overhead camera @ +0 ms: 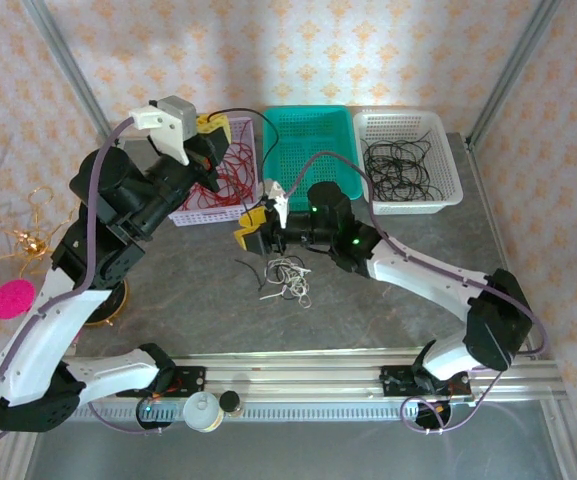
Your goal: Untangle the cables
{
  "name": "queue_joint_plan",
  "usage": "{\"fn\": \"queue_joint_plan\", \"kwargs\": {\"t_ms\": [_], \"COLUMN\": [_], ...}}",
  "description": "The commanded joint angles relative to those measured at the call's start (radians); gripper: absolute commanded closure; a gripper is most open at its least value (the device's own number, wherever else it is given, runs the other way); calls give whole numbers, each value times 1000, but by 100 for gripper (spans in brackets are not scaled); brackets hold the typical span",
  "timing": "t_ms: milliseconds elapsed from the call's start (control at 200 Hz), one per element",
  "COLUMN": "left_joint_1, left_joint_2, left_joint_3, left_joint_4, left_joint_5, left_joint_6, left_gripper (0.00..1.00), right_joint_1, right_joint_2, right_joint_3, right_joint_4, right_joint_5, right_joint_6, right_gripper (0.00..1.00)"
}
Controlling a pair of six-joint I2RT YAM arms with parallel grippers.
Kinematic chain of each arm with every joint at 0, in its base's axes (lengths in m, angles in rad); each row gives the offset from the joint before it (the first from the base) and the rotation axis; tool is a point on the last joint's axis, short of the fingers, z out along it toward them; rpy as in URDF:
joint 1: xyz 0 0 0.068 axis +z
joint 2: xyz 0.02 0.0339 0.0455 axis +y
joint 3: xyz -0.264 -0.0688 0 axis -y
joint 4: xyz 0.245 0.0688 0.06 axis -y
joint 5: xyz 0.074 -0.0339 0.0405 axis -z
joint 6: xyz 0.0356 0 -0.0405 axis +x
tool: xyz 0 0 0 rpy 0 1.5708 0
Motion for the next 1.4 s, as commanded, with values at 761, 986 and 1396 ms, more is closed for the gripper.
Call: {"fn": "queue_joint_plan", "kwargs": {"t_ms": [761, 986, 1396], "left_joint_1": [8, 9, 37], "left_joint_2": [-218, -155, -64], "left_joint_3": [-429, -550, -739], "left_joint_4": [90, 139, 126], "left_joint_5": [-234, -272, -213], "left_joint_6": [-216, -255, -501], "left_gripper": [10, 4, 7], "right_joint_1": [-247, -443, -640], "right_joint_2": [-117, 55, 339], "right_joint_3": [648, 815, 780], "right_joint_4": [-474, -487, -410], "right_joint_5": [718, 781, 922], "right_joint_6": [235, 185, 325], "right_gripper": [100, 100, 100]}}
